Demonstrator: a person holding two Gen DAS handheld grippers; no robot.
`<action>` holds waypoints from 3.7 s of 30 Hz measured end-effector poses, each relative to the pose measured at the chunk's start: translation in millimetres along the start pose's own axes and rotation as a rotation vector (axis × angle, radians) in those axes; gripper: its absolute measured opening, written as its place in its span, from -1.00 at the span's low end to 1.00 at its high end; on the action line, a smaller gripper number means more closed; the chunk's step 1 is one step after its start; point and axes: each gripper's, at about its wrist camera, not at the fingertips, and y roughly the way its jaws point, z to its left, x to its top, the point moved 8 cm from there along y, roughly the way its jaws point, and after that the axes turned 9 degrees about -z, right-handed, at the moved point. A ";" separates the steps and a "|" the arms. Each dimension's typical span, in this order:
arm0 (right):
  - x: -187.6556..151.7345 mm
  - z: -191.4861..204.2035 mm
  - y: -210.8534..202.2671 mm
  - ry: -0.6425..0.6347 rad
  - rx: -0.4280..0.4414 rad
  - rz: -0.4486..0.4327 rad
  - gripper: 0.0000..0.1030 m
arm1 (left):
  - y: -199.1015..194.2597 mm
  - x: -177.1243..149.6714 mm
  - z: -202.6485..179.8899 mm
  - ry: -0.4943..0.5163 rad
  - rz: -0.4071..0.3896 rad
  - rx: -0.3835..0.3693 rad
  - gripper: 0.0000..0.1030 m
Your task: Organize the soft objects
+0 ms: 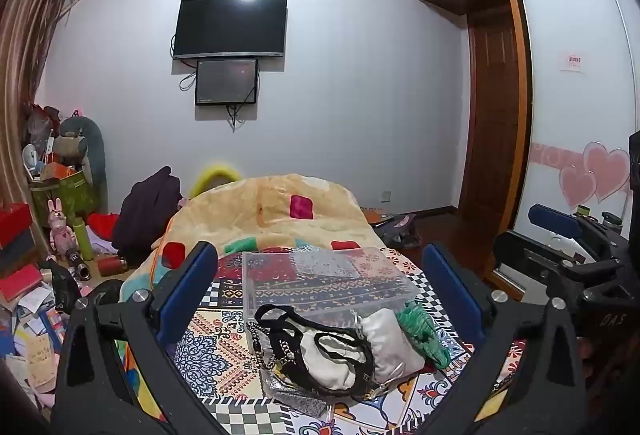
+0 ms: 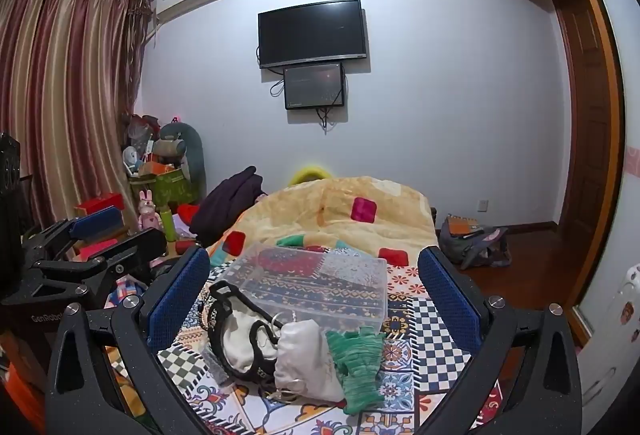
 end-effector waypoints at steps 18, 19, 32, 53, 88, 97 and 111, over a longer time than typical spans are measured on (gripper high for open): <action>1.4 2.5 -1.6 0.005 0.005 -0.002 1.00 | 2.1 0.7 0.1 0.001 0.000 0.001 1.00; 1.7 3.0 -1.7 0.005 0.005 -0.002 1.00 | 1.7 0.6 0.1 0.001 0.000 0.001 1.00; 1.4 3.2 -1.6 0.006 0.004 -0.001 1.00 | -0.5 1.2 -2.6 0.000 0.004 -0.001 1.00; -35.5 -13.1 27.6 0.057 0.022 0.133 1.00 | 32.3 -38.5 21.5 -0.050 0.133 0.003 1.00; -157.8 -49.8 79.6 0.208 0.061 0.555 -0.56 | 98.9 -166.0 80.5 -0.184 0.465 0.000 -0.87; -141.6 -47.4 72.2 0.191 0.064 0.502 -0.80 | 80.4 -128.6 83.0 -0.133 0.384 0.023 -0.87; -63.1 -38.0 69.1 0.097 0.071 0.315 -0.81 | 76.5 -61.7 72.7 -0.091 0.243 0.008 -0.87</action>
